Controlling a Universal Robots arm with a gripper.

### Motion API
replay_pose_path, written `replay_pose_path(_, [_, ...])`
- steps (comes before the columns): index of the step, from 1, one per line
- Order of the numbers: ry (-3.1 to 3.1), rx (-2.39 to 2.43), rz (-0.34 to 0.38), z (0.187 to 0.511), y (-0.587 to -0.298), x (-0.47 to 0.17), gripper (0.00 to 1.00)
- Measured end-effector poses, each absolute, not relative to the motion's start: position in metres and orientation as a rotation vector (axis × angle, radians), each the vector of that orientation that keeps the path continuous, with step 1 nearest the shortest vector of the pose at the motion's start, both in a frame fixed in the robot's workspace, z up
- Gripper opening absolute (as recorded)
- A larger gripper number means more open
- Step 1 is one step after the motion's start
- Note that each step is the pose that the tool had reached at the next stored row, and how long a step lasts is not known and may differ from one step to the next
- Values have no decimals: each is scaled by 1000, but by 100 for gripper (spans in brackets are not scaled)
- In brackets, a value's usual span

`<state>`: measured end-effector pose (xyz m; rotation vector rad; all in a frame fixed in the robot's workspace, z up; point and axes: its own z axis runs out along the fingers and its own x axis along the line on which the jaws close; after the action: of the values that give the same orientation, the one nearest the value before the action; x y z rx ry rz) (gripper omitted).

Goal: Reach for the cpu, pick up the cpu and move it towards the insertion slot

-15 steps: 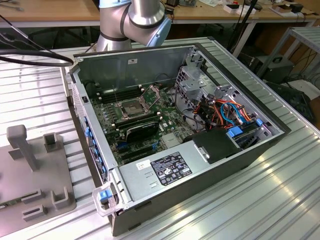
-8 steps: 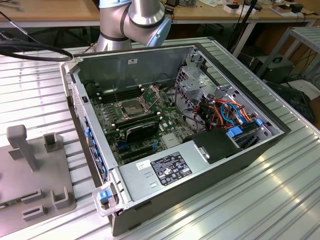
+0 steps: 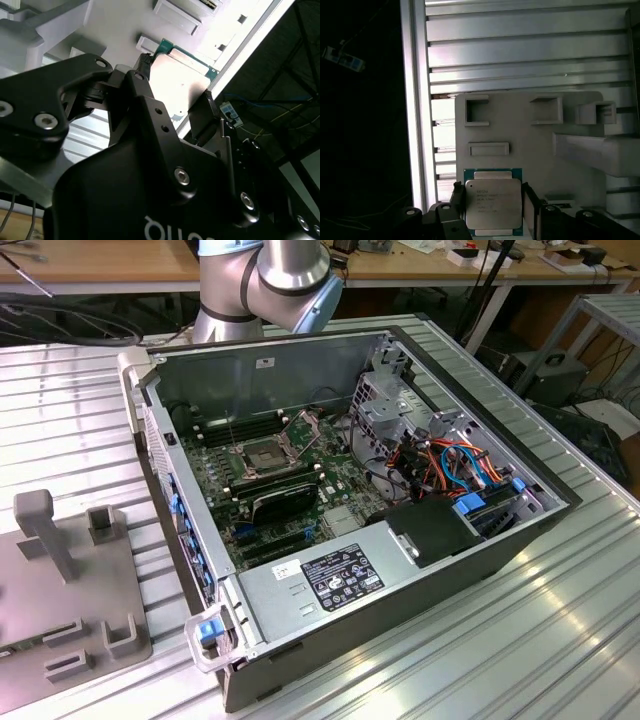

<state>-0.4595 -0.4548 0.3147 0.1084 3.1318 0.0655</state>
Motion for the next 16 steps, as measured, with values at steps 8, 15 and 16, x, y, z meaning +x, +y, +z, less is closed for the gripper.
replay_pose_path(8, [3132,108,65,328,-455,-459,55])
replay_pose_path(15, [3132,108,65,342,-455,-459,55])
replay_pose_path(16, [3132,108,65,344,-455,-459,55])
